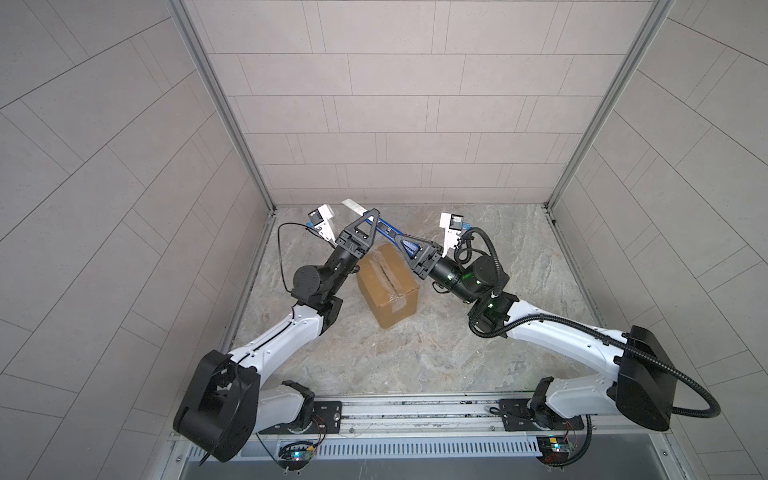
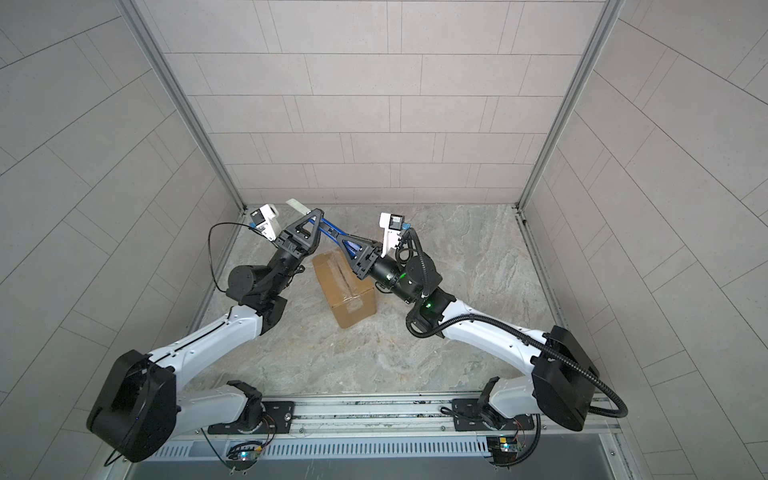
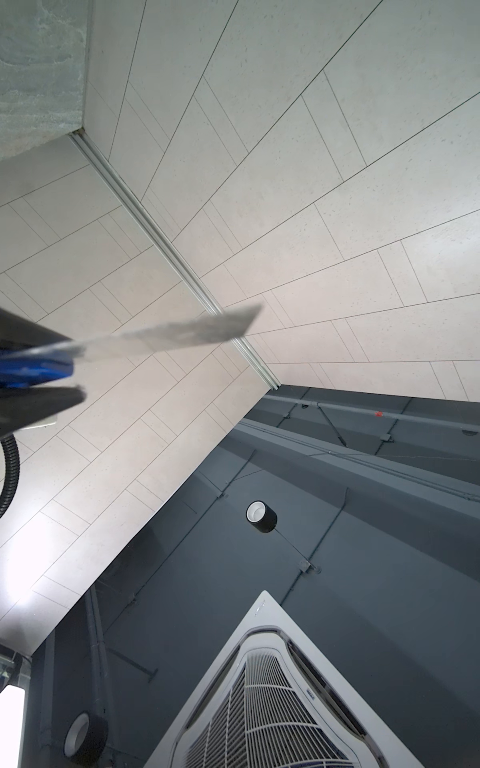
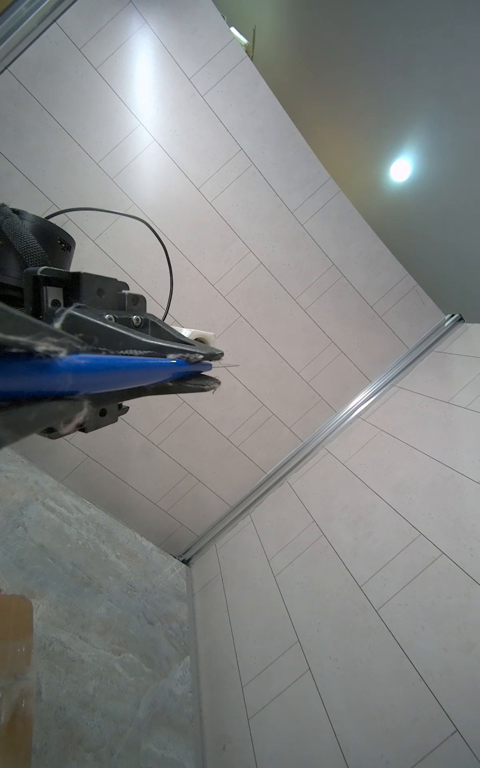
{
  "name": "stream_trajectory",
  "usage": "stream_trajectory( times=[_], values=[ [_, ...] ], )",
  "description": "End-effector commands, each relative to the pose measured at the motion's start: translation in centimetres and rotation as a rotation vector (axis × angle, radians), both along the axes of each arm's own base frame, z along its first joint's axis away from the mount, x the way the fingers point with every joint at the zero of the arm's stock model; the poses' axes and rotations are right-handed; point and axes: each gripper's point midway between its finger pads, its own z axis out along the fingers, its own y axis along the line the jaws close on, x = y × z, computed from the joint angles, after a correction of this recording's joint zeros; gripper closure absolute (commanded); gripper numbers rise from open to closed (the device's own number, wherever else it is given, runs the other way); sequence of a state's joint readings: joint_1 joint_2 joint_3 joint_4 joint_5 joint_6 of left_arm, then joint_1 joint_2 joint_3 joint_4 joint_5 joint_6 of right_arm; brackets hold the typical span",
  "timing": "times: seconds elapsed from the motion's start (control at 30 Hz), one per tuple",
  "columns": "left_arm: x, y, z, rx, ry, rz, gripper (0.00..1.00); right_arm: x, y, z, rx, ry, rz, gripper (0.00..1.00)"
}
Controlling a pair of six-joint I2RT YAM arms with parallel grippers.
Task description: Unpack the express box
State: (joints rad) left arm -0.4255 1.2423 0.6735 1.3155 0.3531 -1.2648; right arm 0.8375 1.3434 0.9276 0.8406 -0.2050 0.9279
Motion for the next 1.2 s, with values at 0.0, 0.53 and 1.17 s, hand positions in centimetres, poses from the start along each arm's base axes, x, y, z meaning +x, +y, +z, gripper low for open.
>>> stream_trajectory(
  times=[0.0, 0.53, 1.17],
  values=[
    [-0.1, 0.1, -0.2, 0.015, -0.014, 0.002, 0.60, -0.6, -0.4, 1.9, 0.025, -0.045, -0.006, 1.00],
    [1.5, 4.0, -12.2, 0.631, 0.400, 0.324, 0.00, 2.0, -15.6, 1.3, -0.465, 0.016, -0.586, 1.00],
    [1.9, 8.5, -24.1, 1.093, 0.698, 0.413, 0.00, 0.2, -6.7, -4.9, -0.983, 0.010, -0.334, 1.00]
  ],
)
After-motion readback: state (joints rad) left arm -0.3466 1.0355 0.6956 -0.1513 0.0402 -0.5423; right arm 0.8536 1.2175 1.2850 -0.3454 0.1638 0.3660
